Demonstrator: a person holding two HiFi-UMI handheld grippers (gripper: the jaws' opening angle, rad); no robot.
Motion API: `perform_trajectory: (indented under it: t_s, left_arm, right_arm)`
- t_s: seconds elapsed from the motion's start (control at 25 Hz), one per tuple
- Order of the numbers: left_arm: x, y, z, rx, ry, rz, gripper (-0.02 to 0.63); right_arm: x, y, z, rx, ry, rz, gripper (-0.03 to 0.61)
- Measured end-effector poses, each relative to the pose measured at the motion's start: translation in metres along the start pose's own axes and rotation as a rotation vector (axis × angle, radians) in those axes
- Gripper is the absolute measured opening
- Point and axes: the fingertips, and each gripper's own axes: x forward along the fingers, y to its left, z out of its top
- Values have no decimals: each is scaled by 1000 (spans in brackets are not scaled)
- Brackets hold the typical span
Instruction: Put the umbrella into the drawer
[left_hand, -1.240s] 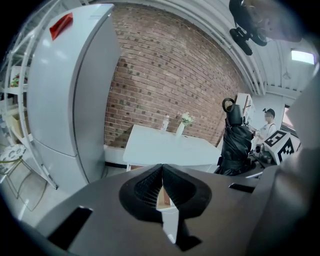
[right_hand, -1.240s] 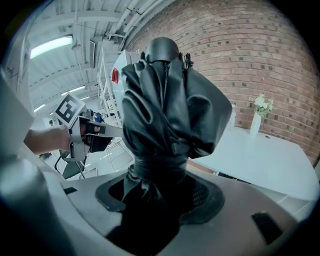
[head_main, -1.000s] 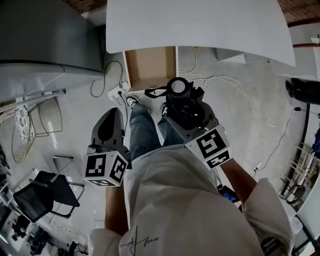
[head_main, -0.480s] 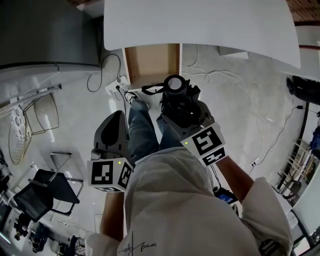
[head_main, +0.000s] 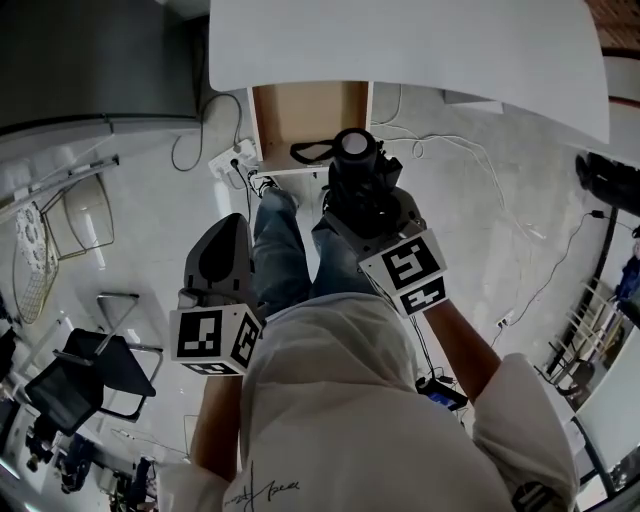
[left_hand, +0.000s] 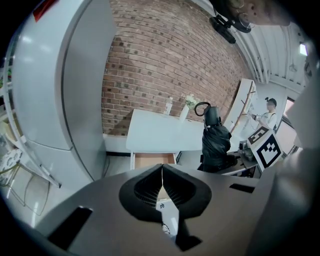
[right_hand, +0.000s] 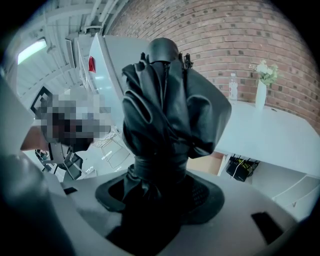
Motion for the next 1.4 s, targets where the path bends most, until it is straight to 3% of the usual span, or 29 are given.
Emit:
perform_trajectory:
  t_s: [0.52, 0.72, 1.4]
  left_arm:
    - [19, 7, -17, -1, 68, -23, 18]
    - [26, 11, -25, 56, 92, -25, 18]
    - [56, 23, -40, 43, 147, -66, 18]
  right_arm:
    - [34, -14, -7, 13, 30, -12, 262]
    - [44, -15, -16, 13, 58, -10, 262]
    - [81, -45, -38, 18, 116, -38, 262]
